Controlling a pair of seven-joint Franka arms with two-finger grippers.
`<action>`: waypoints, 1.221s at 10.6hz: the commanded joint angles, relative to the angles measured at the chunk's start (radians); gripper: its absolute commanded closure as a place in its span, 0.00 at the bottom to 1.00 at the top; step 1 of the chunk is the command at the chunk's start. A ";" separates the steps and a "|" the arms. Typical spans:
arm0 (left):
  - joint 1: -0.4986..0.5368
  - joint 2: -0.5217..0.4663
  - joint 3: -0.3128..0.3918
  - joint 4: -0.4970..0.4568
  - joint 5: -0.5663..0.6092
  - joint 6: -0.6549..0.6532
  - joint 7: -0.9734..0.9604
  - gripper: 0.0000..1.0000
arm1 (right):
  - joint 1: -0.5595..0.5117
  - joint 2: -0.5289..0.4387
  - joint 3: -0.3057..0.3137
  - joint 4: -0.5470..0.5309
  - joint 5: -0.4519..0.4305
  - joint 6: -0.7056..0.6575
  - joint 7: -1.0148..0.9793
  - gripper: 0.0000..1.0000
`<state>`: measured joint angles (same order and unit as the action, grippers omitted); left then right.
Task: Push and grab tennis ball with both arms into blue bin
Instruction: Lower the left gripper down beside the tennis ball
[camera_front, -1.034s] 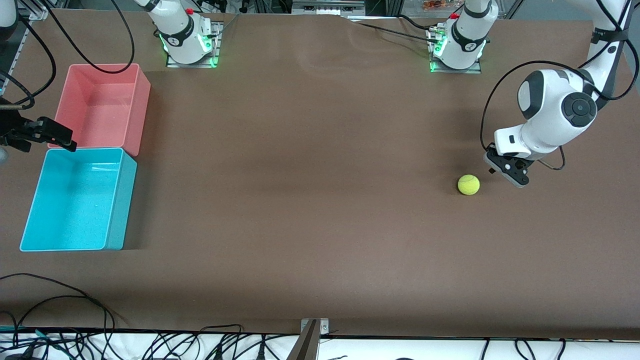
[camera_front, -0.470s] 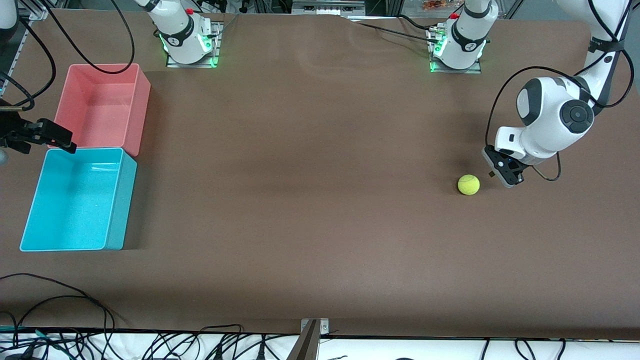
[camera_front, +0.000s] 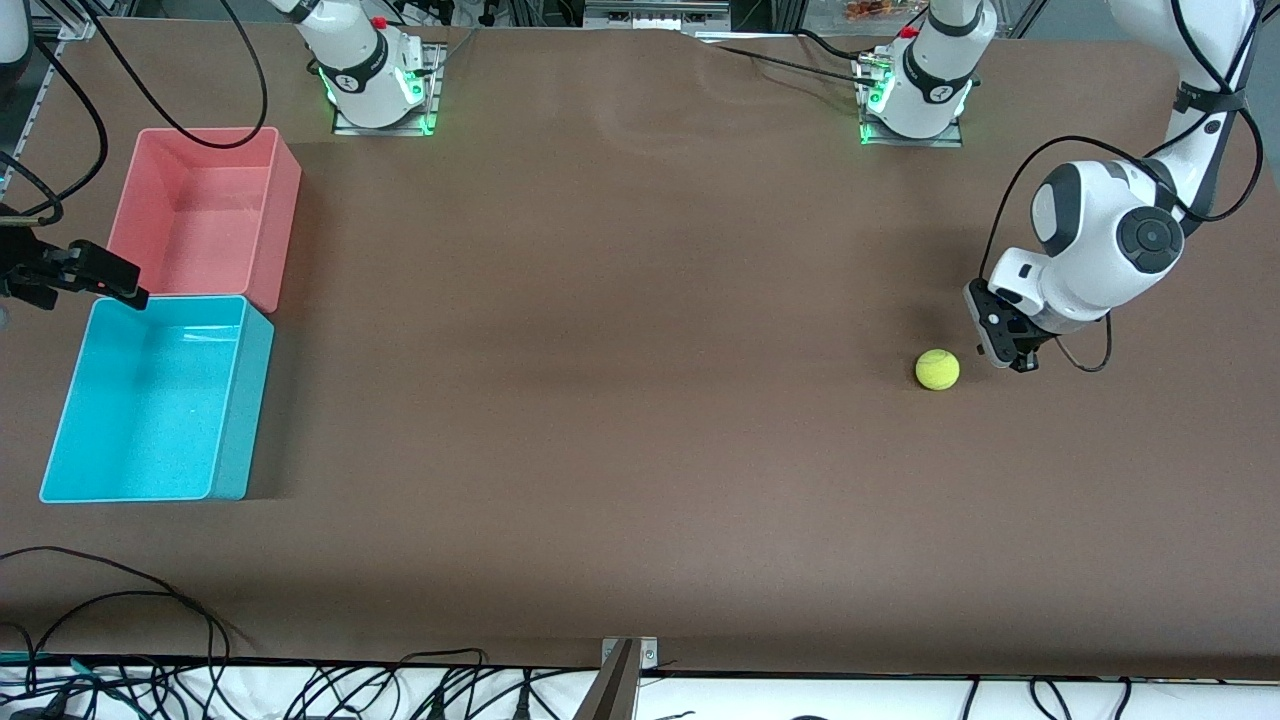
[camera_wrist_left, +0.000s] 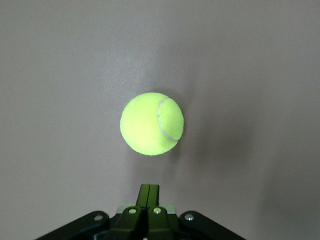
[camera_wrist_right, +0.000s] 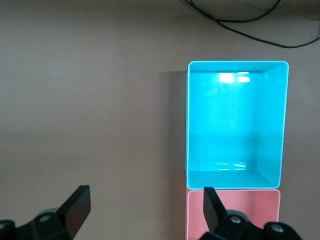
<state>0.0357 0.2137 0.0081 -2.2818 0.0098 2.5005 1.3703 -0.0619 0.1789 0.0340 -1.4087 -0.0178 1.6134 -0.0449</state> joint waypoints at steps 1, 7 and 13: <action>0.007 0.018 -0.005 0.004 0.006 0.031 0.117 1.00 | -0.003 0.008 0.003 0.010 0.027 0.010 0.005 0.00; 0.033 0.119 0.009 0.008 -0.013 0.123 0.211 1.00 | -0.001 0.008 0.004 0.016 0.019 0.010 -0.010 0.00; -0.012 0.182 0.004 0.010 -0.112 0.161 0.191 1.00 | -0.004 0.008 0.003 0.014 0.021 0.010 -0.010 0.00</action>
<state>0.0604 0.3703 0.0111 -2.2818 -0.0451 2.6374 1.5469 -0.0609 0.1850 0.0349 -1.4087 -0.0077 1.6249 -0.0448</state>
